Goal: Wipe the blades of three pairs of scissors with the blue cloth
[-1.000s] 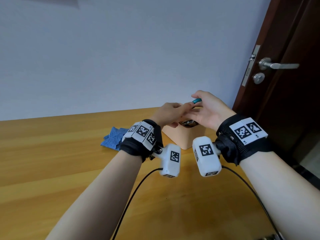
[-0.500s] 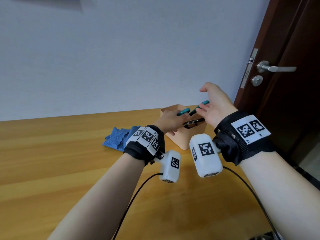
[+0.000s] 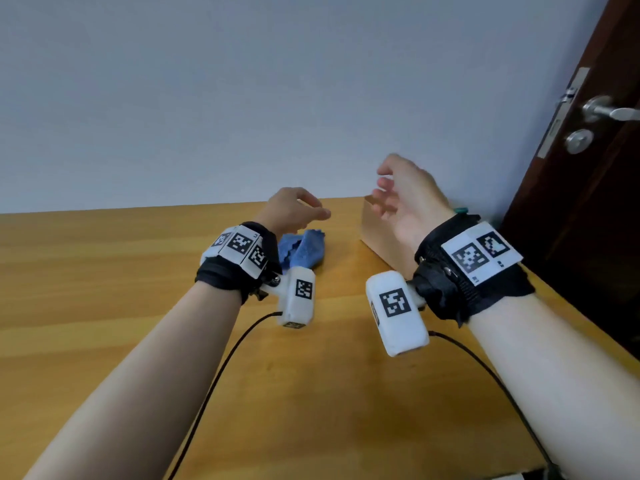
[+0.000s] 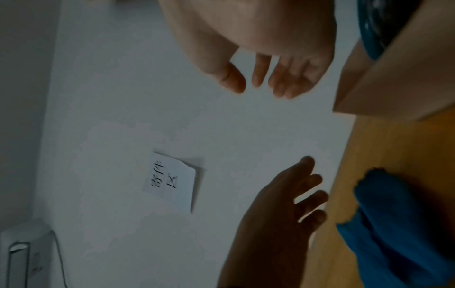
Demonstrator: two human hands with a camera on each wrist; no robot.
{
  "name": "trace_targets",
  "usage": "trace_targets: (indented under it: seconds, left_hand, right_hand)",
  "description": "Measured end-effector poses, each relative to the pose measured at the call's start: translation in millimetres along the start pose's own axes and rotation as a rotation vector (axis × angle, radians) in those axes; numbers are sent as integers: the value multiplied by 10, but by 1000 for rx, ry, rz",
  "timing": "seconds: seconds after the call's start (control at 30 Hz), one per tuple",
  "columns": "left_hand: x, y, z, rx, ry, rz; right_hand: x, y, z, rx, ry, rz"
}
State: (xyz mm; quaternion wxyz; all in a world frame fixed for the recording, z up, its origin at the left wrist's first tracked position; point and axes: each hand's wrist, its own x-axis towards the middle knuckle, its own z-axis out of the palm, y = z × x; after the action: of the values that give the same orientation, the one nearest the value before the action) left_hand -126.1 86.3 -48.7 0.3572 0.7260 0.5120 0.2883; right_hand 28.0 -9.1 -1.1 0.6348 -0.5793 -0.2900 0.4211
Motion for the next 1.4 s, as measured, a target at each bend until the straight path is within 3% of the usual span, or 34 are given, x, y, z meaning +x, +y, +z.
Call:
trace_targets:
  seconds: [0.1, 0.17, 0.3, 0.53, 0.7, 0.83, 1.0, 1.1, 1.2, 1.4]
  left_hand:
    - [-11, -333, -175, 114, -31, -78]
    - [-27, -488, -217, 222, -120, -119]
    - [-23, -652, -193, 374, -175, -139]
    - [20, -681, -70, 302, -46, -62]
    - [4, -468, -45, -69, -6, -24]
    - [-24, -232, 124, -246, -89, -65]
    - [4, -152, 315, -66, -204, -95]
    - [23, -208, 358, -1, -116, -65]
    - [28, -211, 332, -83, -23, 19]
    - [-39, -191, 392, 76, -254, -18]
  right_hand:
    - [82, 337, 258, -77, -174, 217]
    - [155, 551, 368, -141, -226, 343]
    - [272, 829, 506, -177, -256, 432]
    - [295, 889, 655, -198, -216, 289]
    - [297, 669, 570, -255, -185, 22]
    - [291, 424, 411, -359, -138, -115]
    - [296, 417, 207, -510, -177, -25]
    - [310, 551, 145, -663, -226, 57]
    - [342, 691, 118, -716, -244, 96]
    - [370, 813, 42, -702, -265, 160]
